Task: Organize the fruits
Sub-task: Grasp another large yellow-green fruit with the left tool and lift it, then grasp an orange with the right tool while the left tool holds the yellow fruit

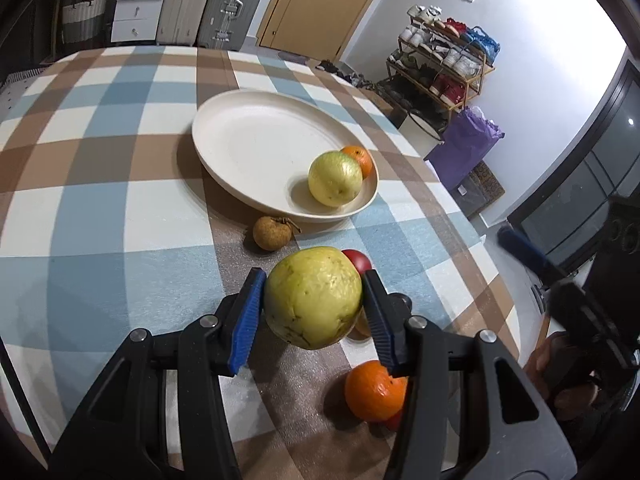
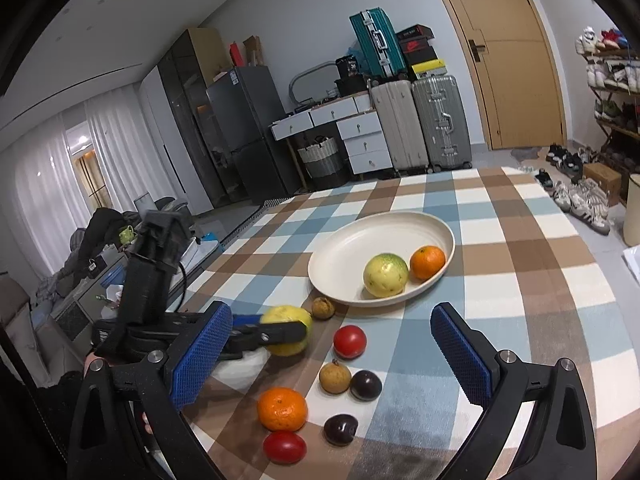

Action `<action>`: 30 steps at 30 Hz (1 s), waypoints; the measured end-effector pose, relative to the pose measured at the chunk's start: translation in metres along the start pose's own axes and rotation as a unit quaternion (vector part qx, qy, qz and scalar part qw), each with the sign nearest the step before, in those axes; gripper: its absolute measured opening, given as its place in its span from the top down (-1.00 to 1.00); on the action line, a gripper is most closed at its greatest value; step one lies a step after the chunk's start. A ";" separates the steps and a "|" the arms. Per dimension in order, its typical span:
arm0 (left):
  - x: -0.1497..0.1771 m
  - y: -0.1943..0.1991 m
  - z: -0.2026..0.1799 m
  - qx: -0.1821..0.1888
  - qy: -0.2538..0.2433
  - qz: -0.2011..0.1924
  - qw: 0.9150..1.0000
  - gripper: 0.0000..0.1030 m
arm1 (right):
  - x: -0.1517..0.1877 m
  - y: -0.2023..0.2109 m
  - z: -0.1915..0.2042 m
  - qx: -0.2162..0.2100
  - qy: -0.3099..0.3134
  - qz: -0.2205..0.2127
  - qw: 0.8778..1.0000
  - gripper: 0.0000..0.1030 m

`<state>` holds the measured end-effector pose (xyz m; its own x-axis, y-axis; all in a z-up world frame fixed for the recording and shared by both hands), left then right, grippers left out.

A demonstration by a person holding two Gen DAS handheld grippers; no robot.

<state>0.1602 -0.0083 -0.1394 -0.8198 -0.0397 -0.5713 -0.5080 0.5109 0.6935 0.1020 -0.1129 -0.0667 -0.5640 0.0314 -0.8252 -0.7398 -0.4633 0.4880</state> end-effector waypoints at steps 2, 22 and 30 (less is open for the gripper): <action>-0.001 0.009 0.000 -0.001 0.001 -0.008 1.000 0.10 | 0.003 -0.002 0.000 -0.002 -0.003 0.006 1.000 -0.97; 0.006 0.087 0.007 -0.030 -0.009 -0.066 0.997 0.10 | 0.057 -0.036 0.034 -0.053 0.022 0.115 0.992 -0.66; 0.011 0.103 0.010 -0.032 -0.009 -0.080 0.996 0.10 | 0.071 -0.051 0.045 -0.040 0.059 0.157 0.985 -0.25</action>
Point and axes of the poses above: each gripper's, at about its wrist camera, not at the fingertips, and y roughly against the way its jaws point, z to its left, x to its underside, the point moved 7 cm from there along -y, roughly the way its jaws point, and after that the axes turned 3 degrees about y, right-handed, at the moved point
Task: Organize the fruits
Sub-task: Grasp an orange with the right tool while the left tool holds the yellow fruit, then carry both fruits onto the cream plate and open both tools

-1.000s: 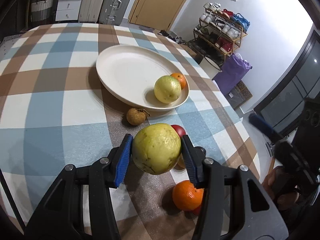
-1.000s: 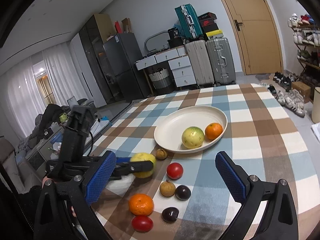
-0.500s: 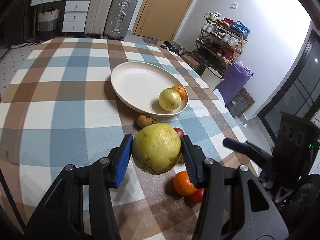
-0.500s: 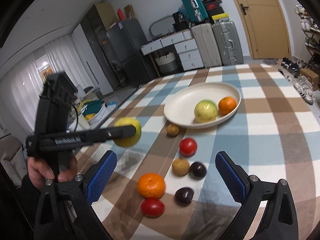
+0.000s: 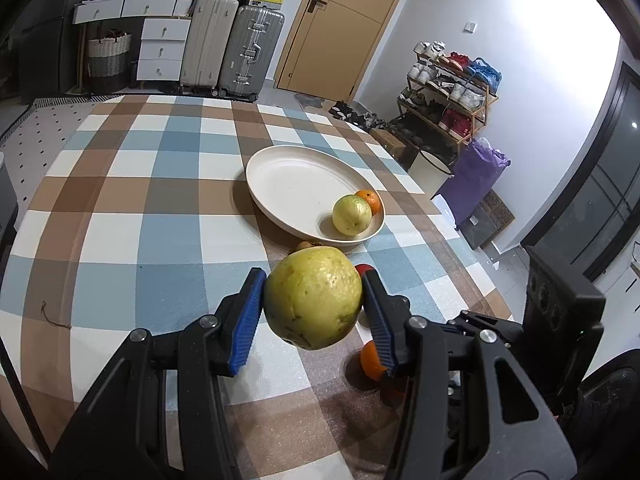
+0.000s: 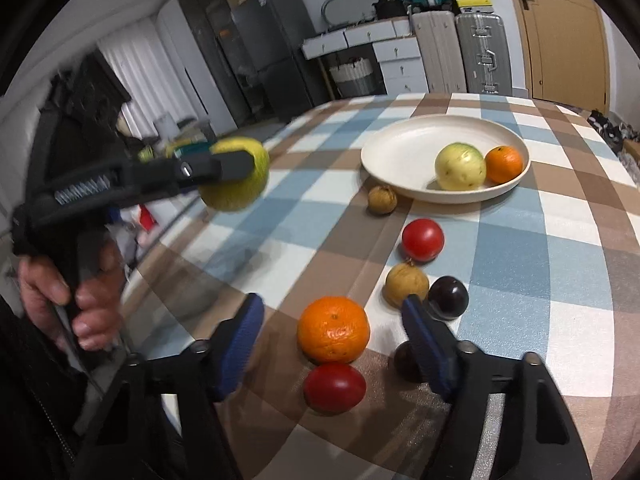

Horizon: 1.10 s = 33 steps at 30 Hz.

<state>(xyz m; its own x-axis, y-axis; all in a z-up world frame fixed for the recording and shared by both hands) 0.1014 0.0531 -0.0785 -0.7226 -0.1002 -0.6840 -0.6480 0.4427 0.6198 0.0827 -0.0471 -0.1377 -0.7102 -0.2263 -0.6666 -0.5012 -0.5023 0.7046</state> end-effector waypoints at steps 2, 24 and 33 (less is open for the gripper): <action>0.000 0.005 0.003 0.000 0.000 -0.004 1.000 0.10 | 0.001 -0.004 0.003 0.008 0.009 0.009 1.000 -0.21; -0.029 -0.001 0.000 0.031 0.004 -0.017 0.999 0.10 | -0.029 0.004 -0.012 0.023 -0.021 -0.021 0.999 0.27; -0.058 -0.041 -0.006 0.029 -0.009 0.002 1.000 0.10 | -0.069 0.013 -0.044 -0.013 -0.068 -0.061 0.996 0.27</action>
Point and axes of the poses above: each gripper's, at about its wrist camera, not at the fingertips, and y roughly against the way its jaws point, z to its left, x to its underside, the point moved 7 cm from there along -y, roughly the way its jaws point, and after that the axes turned 3 degrees about y, right-handed, at the moved point
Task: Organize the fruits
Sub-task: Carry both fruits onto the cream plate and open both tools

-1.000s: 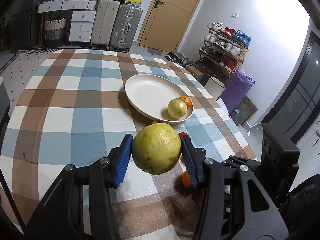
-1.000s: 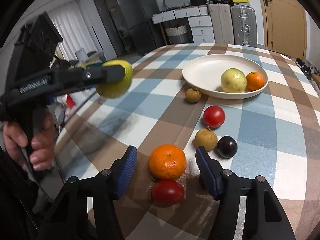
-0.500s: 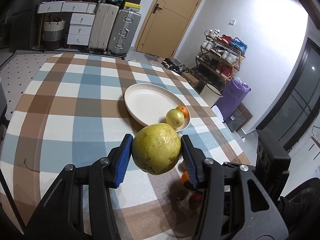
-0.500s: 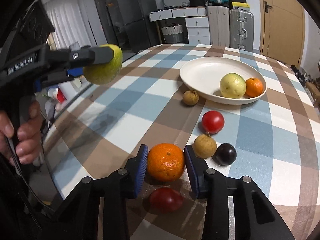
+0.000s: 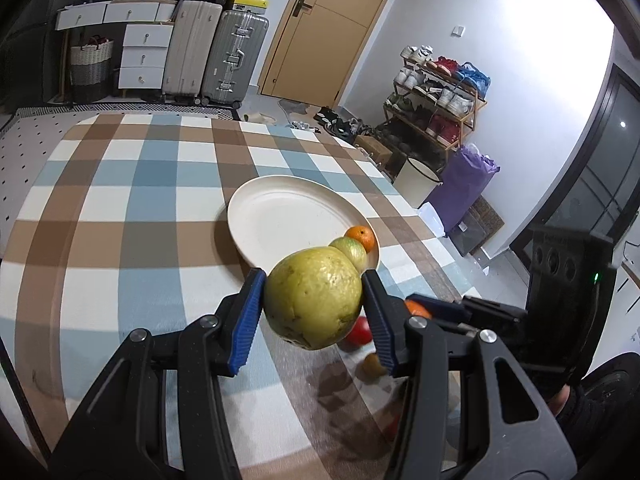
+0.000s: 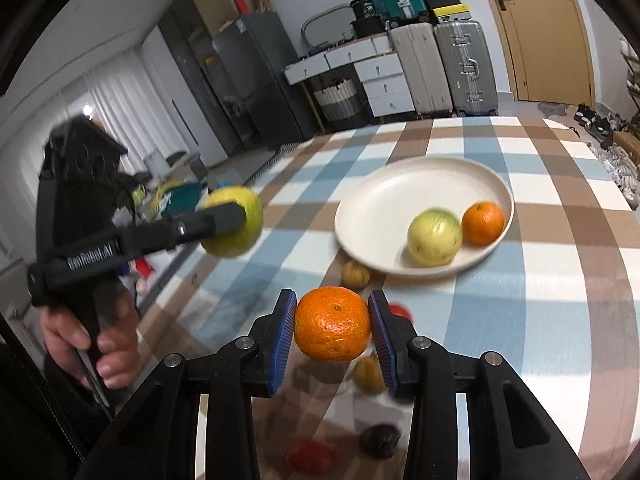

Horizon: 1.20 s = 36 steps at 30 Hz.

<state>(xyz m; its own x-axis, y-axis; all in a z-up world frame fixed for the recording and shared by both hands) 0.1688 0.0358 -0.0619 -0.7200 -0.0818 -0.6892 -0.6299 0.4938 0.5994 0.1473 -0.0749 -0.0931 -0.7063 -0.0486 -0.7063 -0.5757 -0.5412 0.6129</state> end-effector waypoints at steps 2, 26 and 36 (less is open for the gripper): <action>-0.006 -0.010 0.002 -0.001 0.001 0.007 1.000 0.10 | -0.011 0.000 -0.009 -0.004 -0.010 -0.008 1.000 0.27; -0.067 -0.120 0.019 -0.019 -0.013 0.065 0.998 0.10 | -0.095 -0.058 -0.075 -0.018 -0.055 -0.010 0.998 0.27; -0.066 -0.149 0.029 -0.029 -0.020 0.085 0.996 0.10 | -0.096 -0.085 -0.090 -0.007 -0.059 0.011 0.998 0.27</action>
Point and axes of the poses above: each gripper's, at about its wrist camera, not at the fingertips, and y roughly against the way its jaws point, z to its left, x to its underside, the point moved 7 cm from there along -y, roughly the way its jaws point, and after that the axes turned 3 degrees about y, right-handed, at the moved point
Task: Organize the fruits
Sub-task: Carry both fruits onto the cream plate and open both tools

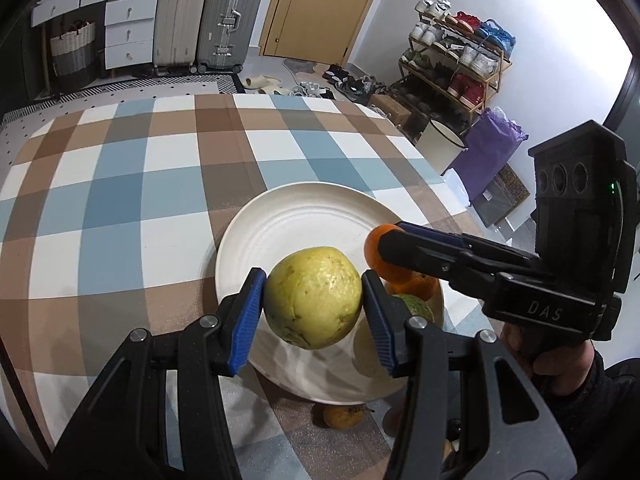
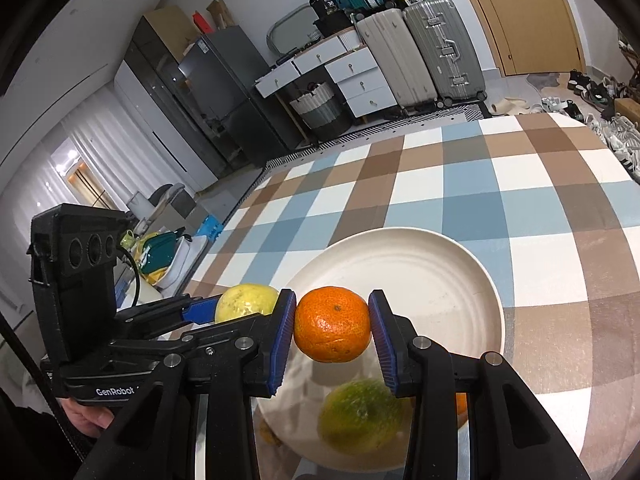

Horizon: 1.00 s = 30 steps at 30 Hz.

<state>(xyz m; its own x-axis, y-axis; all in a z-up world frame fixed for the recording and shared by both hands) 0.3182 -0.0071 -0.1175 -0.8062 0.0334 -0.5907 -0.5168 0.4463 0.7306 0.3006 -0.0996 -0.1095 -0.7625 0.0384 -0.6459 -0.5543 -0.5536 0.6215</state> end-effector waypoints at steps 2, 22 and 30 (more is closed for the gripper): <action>0.000 -0.005 0.001 0.001 0.001 0.004 1.000 0.10 | 0.000 -0.003 -0.002 0.002 -0.001 0.003 1.000 0.26; -0.002 -0.014 -0.010 0.020 0.001 -0.002 1.000 0.10 | -0.001 -0.006 -0.009 0.019 -0.001 -0.006 1.000 0.15; -0.002 0.012 -0.019 0.010 -0.001 -0.023 1.000 0.10 | -0.004 0.023 -0.003 0.021 -0.009 -0.032 0.999 0.09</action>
<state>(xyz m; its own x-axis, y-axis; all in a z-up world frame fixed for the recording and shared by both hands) 0.3083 -0.0183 -0.1007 -0.7815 0.0149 -0.6237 -0.5467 0.4653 0.6962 0.2916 -0.1147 -0.0943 -0.7309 0.0871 -0.6769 -0.6147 -0.5148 0.5975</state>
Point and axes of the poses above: each gripper's, at about its wrist camera, not at the fingertips, and y roughly against the way its jaws point, z to its left, x to its underside, the point moved 7 cm from there along -y, roughly the way its jaws point, and after that the axes turned 3 degrees about y, right-handed, at the moved point
